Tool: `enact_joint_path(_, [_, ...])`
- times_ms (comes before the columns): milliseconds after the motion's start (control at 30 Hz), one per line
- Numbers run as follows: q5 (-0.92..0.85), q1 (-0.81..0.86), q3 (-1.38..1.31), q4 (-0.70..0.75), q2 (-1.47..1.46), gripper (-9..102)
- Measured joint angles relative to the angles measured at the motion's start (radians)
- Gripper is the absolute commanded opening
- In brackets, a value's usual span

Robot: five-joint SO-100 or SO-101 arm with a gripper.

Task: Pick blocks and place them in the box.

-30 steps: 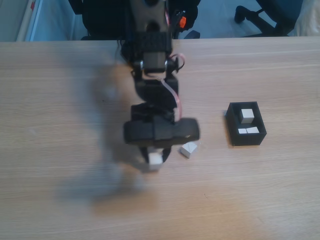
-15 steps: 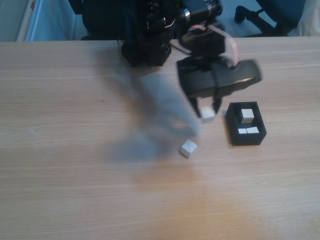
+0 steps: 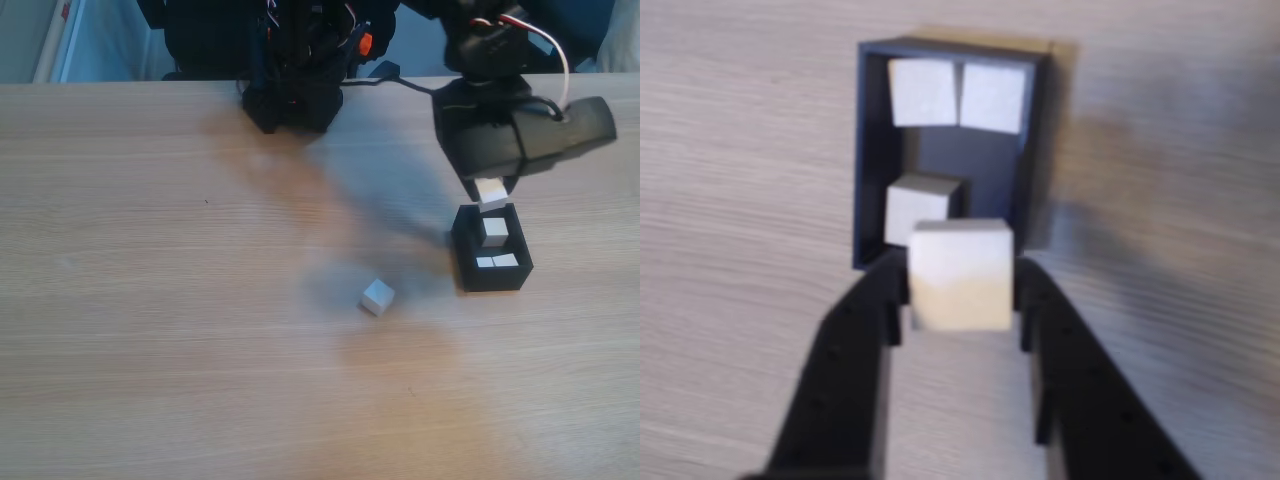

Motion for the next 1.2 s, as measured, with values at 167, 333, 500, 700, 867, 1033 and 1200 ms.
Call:
enact_joint_path(167, [0.032, -0.008, -0.035, 0.0, -0.051, 7])
enact_joint_path(333, [0.055, -0.026, -0.041, 0.0, -0.063, 15])
enact_joint_path(500, [0.063, -0.015, -0.041, 0.011, -0.063, 17])
enact_joint_path(700, [0.063, 0.009, -0.041, 0.041, -0.063, 13])
enact_joint_path(867, [0.051, 0.106, 0.048, 0.057, 0.003, 16])
enact_joint_path(1033, [-0.008, 0.233, 0.216, 0.052, 0.11, 17])
enact_joint_path(1200, [-0.014, 0.302, 0.322, 0.038, 0.153, 21])
